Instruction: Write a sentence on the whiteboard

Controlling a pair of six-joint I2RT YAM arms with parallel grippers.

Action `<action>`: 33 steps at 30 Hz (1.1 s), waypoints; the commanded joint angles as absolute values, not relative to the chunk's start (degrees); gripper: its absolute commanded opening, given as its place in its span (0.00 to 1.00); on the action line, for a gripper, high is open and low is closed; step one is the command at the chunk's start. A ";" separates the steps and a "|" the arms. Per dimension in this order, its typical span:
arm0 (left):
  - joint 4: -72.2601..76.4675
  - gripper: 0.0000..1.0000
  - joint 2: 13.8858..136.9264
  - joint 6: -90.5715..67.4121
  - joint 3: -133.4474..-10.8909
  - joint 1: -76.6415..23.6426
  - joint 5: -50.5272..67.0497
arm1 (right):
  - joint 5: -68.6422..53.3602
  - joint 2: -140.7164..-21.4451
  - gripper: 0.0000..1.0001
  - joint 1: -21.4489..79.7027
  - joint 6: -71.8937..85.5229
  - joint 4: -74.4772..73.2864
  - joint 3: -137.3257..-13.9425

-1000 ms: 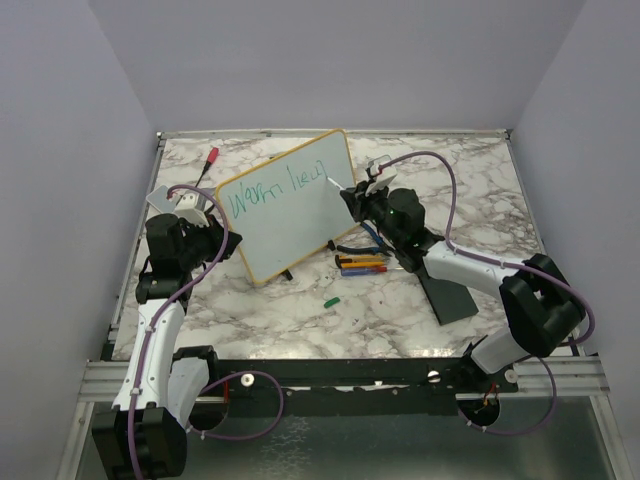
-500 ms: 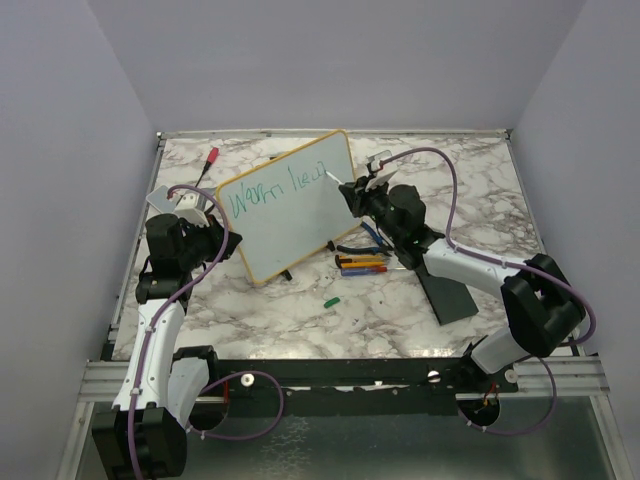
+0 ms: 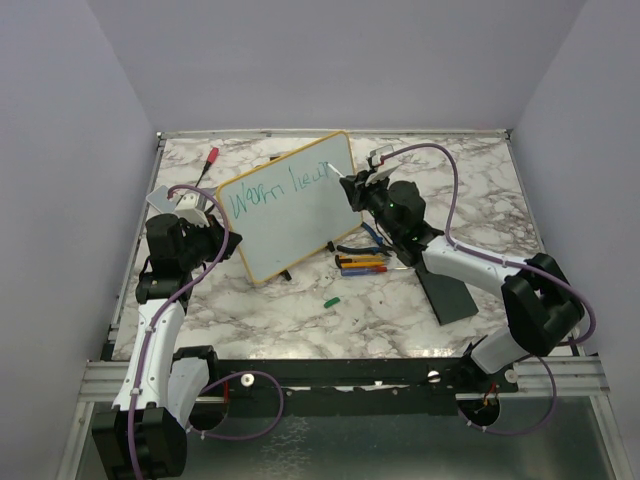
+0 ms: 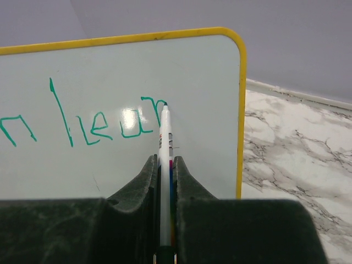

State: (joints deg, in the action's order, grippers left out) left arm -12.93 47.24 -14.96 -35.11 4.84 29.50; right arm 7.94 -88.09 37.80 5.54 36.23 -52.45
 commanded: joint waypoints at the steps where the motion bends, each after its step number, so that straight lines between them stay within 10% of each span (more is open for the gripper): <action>1: -11.69 0.00 46.41 -14.83 -35.07 5.10 28.06 | 10.22 -89.04 0.01 37.62 5.41 34.81 -54.22; 33: -11.69 0.00 46.36 -14.84 -35.07 5.05 28.01 | 8.97 -88.42 0.01 37.55 4.81 35.50 -52.11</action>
